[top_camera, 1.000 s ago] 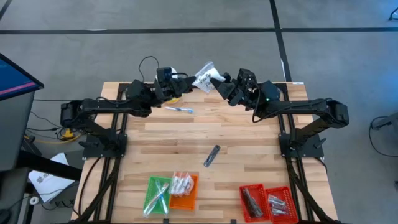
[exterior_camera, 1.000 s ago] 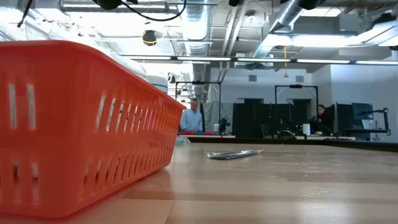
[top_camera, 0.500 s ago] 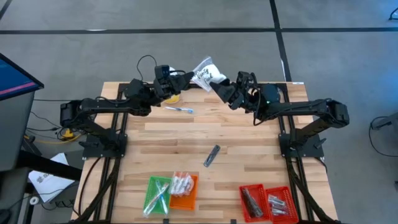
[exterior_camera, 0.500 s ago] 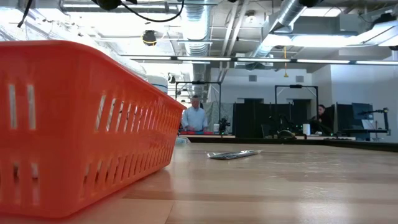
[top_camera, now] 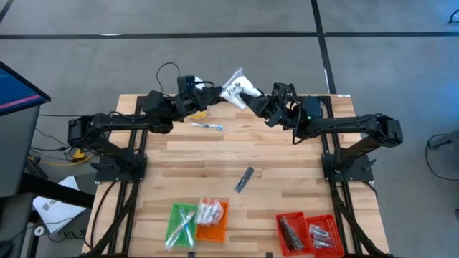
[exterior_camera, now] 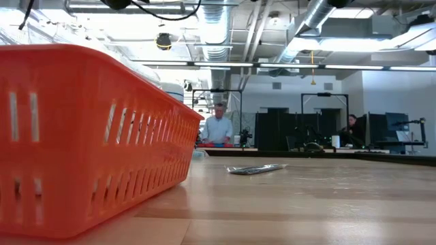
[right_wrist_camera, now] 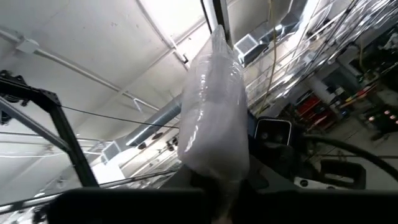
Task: Pick & Place Travel size toiletries
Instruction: Put the white vanity pack into the orange basket
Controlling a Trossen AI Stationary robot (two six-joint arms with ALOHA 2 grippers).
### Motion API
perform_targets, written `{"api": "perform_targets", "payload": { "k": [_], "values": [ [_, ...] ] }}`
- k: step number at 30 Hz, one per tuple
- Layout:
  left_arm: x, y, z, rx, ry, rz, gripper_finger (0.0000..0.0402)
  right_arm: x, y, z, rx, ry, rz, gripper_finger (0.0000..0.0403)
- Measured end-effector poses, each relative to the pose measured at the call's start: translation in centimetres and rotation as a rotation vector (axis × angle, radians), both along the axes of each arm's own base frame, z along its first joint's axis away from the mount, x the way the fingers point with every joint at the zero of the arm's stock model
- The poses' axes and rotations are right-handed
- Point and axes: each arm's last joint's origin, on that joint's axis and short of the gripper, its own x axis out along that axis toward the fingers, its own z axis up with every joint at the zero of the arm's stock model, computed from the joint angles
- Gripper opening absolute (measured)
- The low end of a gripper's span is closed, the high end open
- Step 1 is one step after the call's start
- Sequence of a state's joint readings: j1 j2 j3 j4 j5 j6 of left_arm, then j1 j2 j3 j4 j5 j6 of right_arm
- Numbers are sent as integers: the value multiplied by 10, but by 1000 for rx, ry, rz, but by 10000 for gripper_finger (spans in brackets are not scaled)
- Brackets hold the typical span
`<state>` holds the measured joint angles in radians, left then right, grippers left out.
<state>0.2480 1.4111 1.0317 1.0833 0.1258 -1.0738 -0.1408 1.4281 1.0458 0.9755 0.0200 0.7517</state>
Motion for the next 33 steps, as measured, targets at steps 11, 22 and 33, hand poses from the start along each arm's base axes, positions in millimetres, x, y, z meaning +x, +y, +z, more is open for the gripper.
{"api": "perform_targets", "payload": {
  "k": [11,22,33],
  "values": [
    [-19,16,10,98,67,-137,92,3,2,-4,52,45,207,17],
    [-24,27,0,113,280,-393,159,9,2,-18,96,215,300,33],
    [-23,25,-1,132,299,-432,151,10,1,-22,106,260,318,13]
  ]
}}
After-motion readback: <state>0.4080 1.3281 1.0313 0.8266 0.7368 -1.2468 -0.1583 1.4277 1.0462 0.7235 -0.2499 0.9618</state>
